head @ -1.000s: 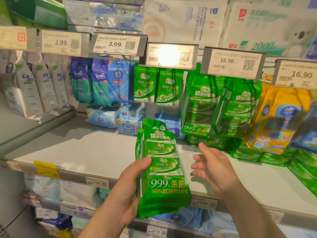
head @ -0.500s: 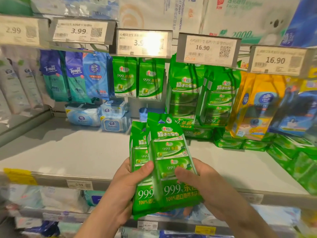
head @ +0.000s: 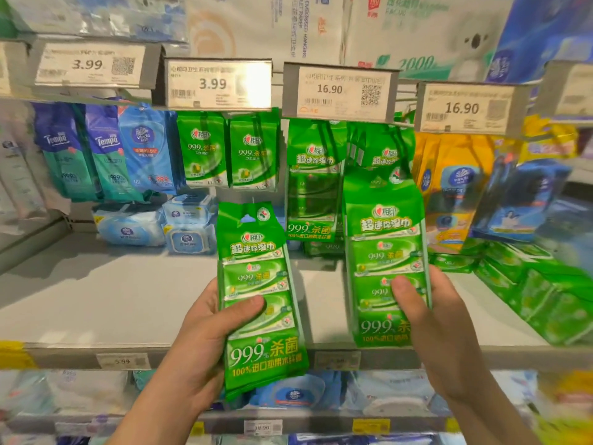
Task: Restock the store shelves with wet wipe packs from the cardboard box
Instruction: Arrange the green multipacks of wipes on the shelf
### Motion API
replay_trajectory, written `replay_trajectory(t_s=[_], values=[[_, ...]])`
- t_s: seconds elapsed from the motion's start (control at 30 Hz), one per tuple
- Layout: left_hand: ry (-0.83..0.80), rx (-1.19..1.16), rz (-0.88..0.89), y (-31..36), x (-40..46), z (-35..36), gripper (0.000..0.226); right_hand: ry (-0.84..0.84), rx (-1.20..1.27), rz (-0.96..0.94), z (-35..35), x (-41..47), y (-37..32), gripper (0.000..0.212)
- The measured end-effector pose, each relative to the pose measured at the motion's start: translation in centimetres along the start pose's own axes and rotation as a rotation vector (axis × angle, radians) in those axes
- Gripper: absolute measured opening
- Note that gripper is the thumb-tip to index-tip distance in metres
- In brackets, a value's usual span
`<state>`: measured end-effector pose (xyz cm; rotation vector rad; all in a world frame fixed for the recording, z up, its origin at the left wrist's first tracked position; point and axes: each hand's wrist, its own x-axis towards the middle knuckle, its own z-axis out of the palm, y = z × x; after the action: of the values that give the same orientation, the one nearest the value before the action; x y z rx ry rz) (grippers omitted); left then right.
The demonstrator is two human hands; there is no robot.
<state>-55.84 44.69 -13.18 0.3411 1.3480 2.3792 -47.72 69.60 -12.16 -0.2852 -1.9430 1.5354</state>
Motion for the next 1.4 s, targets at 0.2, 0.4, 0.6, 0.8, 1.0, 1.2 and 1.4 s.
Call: replay_trajectory(t_s=[0.2, 0.4, 0.6, 0.8, 1.0, 1.2, 1.4], values=[[-0.053, 0.012, -0.020, -0.2, 0.5, 1.1, 0.103, 0.036, 0.194, -0.139, -1.2, 1.7, -1.4, 0.024], [-0.068, 0.023, -0.045, -0.6, 0.7, 1.5, 0.084, 0.057, 0.310, -0.236, -1.4, 2.1, -2.2, 0.034], [-0.060, 0.014, -0.043, -0.5, 0.8, 1.9, 0.102, 0.059, 0.351, -0.250, -1.0, 2.4, -1.9, 0.035], [-0.075, 0.011, -0.054, -0.5, 0.7, 1.8, 0.097, 0.102, 0.396, -0.225, -1.1, 3.9, -2.0, 0.035], [-0.065, 0.001, -0.050, -0.8, 0.6, 1.4, 0.066, 0.126, 0.399, -0.172, -0.7, 4.4, -1.0, 0.030], [-0.051, -0.004, -0.055, -0.7, 0.7, 1.3, 0.098, 0.137, 0.335, -0.107, -0.6, 5.4, -0.4, 0.022], [-0.061, -0.021, -0.056, -0.8, 0.7, 1.7, 0.097, 0.192, 0.164, -0.043, -0.4, 8.1, 0.2, 0.047]])
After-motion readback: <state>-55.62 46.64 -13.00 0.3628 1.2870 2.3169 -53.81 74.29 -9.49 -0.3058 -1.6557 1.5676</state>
